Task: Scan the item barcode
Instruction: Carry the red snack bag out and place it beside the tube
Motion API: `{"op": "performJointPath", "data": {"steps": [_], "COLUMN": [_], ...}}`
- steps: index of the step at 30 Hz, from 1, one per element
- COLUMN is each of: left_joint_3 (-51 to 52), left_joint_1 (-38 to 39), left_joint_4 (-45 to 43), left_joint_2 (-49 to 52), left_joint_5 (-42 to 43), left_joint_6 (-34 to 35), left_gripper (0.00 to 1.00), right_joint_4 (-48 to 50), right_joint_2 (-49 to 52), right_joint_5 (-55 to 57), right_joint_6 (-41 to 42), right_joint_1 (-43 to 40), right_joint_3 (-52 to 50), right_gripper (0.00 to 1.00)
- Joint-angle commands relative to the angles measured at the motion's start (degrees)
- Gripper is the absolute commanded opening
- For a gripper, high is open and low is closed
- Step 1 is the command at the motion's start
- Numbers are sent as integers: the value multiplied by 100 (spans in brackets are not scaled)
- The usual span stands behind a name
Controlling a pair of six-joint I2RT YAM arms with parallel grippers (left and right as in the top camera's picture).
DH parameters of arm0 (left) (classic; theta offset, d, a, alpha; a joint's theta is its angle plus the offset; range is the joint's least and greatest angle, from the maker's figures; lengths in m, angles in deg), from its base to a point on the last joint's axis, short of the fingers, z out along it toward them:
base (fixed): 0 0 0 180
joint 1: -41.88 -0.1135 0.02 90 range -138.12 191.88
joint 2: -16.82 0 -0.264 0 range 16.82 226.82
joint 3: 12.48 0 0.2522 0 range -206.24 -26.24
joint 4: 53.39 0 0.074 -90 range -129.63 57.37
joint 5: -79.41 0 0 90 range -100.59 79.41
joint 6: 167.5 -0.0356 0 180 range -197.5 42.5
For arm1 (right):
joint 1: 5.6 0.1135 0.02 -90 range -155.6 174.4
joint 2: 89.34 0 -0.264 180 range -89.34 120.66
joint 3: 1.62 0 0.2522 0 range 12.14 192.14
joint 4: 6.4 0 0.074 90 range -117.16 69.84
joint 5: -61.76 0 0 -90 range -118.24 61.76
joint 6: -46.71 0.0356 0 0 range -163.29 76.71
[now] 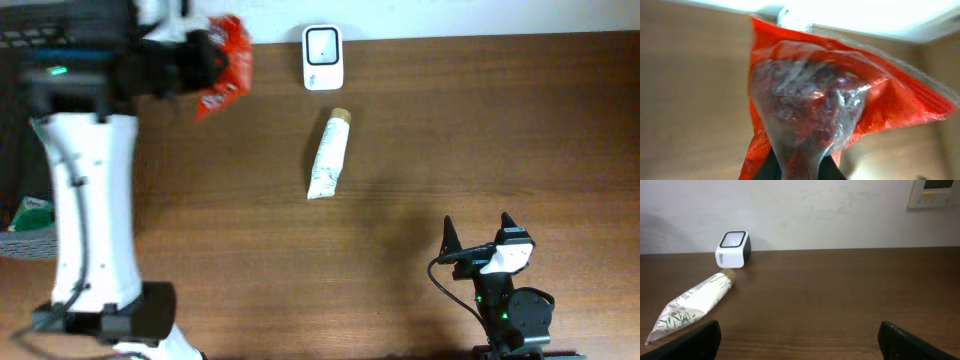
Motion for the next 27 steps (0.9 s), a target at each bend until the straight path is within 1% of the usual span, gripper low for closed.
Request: {"op": "performJointPath", "data": {"steps": [1, 3, 5, 6, 9, 11, 14, 20, 21, 23, 24, 25, 26, 27], "left_joint_3": [-24, -24, -24, -24, -24, -24, -24, -50, -114, -435, -756, -1161, -1700, -2109], "left_joint_1": [1016, 1397, 1609, 1648, 1759, 1899, 2155, 2704, 2765, 2820, 2817, 2817, 2811, 2796], "left_joint_4": [256, 365, 361, 341, 149, 90, -20, -245, -254, -131, 50, 264, 540, 734], "left_joint_2": [868, 1440, 2072, 2358, 3169, 3611, 4030, 4155, 4155, 4153, 4153, 4153, 4153, 4153], "left_joint_5": [-2706, -3167, -3558, -3617, -3458, -3182, -3060, -2225, -2100, -2065, -2065, -2068, -2068, -2070], "left_joint_6": [1106, 1447, 1683, 1740, 1773, 1766, 1746, 1567, 1502, 1397, 1397, 1397, 1375, 1274], "left_gripper": [0, 0, 0, 0, 0, 0, 0, 0, 1, 8, 14, 22, 38, 90], "right_joint_4": [-7, -7, -7, -7, -7, -7, -7, -7, -7, -7, -7, -7, -7, -7], "right_joint_2": [-39, -39, -39, -39, -39, -39, -39, -39, -39, -39, -39, -39, -39, -39], "right_joint_5": [50, 50, 50, 50, 50, 50, 52, 52, 50, 50, 50, 50, 50, 50], "right_joint_6": [20, 20, 20, 22, 20, 20, 20, 20, 20, 20, 20, 22, 20, 20], "right_joint_1": [-26, -26, -26, -26, -26, -26, -26, -26, -26, -26, -26, -26, -26, -26], "right_joint_3": [-50, -50, -50, -50, -50, -50, -50, -50, -50, -50, -50, -50, -50, -50], "right_gripper": [99, 98, 98, 98, 98, 99, 99, 99, 98, 99, 98, 98, 98, 99]}}
